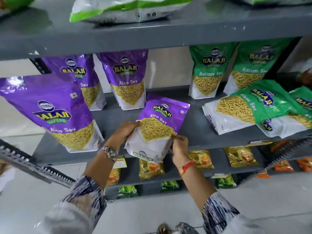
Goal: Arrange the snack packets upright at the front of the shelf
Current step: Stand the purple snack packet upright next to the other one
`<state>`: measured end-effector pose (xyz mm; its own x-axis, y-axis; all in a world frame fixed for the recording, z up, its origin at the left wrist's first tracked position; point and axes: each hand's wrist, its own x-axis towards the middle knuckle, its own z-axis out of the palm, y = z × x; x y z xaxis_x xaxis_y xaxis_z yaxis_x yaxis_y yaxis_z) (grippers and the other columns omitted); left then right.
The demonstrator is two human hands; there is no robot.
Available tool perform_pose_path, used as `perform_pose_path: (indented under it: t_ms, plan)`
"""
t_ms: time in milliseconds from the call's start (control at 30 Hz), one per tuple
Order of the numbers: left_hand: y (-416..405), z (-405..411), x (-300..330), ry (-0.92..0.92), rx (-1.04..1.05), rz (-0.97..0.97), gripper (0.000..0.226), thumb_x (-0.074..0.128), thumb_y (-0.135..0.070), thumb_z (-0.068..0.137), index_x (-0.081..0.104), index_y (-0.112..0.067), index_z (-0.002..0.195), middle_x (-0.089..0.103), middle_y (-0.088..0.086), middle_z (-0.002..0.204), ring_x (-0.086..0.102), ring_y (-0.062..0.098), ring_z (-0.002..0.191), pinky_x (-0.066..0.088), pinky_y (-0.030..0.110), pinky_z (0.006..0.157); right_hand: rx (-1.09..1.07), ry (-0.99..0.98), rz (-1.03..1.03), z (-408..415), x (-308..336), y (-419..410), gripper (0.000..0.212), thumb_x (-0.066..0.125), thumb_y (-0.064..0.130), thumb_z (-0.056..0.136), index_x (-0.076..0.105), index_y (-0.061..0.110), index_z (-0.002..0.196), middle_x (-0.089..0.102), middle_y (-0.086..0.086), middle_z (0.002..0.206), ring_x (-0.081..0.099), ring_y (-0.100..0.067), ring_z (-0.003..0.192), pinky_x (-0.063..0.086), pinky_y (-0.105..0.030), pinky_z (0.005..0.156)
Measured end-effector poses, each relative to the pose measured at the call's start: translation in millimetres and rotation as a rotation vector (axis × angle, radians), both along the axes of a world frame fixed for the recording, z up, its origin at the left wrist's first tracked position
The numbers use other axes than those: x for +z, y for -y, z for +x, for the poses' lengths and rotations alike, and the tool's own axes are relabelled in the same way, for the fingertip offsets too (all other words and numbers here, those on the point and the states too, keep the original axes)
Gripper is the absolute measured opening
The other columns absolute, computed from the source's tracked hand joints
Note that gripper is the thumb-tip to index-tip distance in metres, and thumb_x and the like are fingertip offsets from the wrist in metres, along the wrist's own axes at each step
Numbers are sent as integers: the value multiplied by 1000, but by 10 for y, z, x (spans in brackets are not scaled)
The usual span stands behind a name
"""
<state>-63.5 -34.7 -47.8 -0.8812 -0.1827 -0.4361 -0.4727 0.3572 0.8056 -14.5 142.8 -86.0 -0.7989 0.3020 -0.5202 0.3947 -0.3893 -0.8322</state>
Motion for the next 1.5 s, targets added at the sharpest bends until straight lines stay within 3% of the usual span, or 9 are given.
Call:
perform_pose_path:
  t_ms: [133,267,367,567,700,867,1067,1300,1500]
  plan:
    - [-117,197,-23,-92,207,261,18,60,-10,82,57,-13,64,60,10,65,54,20,59,46,28,63,-71,-22,-9,125,61,-95,13,49,-5,82,60,0,86,62,-21,93,58,-31,89,49,-45,80]
    - [-234,490,12,-177,294,446,17,58,-4,81,58,-9,65,65,-2,45,60,14,45,51,23,50,-33,-166,75,302,265,-365,25,49,-4,86,53,15,71,54,-3,74,50,-16,69,42,-25,61]
    - [-278,728,138,-226,300,549,22,52,-7,84,62,-14,66,66,-2,54,62,13,51,52,26,56,81,-292,62,452,512,-608,18,49,4,90,55,16,78,54,-3,78,51,-14,67,42,-24,57]
    - [-352,1182,430,-367,183,644,46,44,-11,90,62,-22,50,59,-11,44,53,3,40,43,13,42,221,-481,-11,743,896,-883,15,52,13,92,56,20,80,62,-2,83,57,-11,70,48,-20,52]
    - [-334,1267,459,-393,209,627,24,48,-17,89,59,-20,69,64,-8,61,58,10,59,44,31,61,219,-535,-25,805,917,-876,18,52,11,92,56,20,77,63,8,68,57,-4,59,47,-18,49]
    - [-360,1240,345,-421,232,612,40,45,-9,90,65,-22,58,66,-10,55,60,4,52,51,18,51,228,-530,-5,723,784,-799,17,50,10,93,53,19,79,60,1,76,55,-11,69,46,-26,62]
    - [-27,871,515,-520,366,537,25,42,-4,91,54,-17,75,64,-10,49,55,1,44,46,13,45,339,-600,53,112,775,-286,17,46,12,95,50,23,82,68,10,81,64,0,73,51,-28,71]
    - [81,617,439,-485,397,535,29,36,4,91,53,-19,81,64,0,83,55,16,73,42,34,68,346,-619,97,-243,598,26,18,38,14,98,46,23,85,63,4,85,63,5,67,47,-18,58]
    - [289,451,258,-451,422,533,26,37,2,92,53,-17,83,60,3,84,52,17,74,39,34,68,343,-549,90,-331,375,245,14,39,18,98,47,24,89,62,-3,97,62,-7,85,51,-26,72]
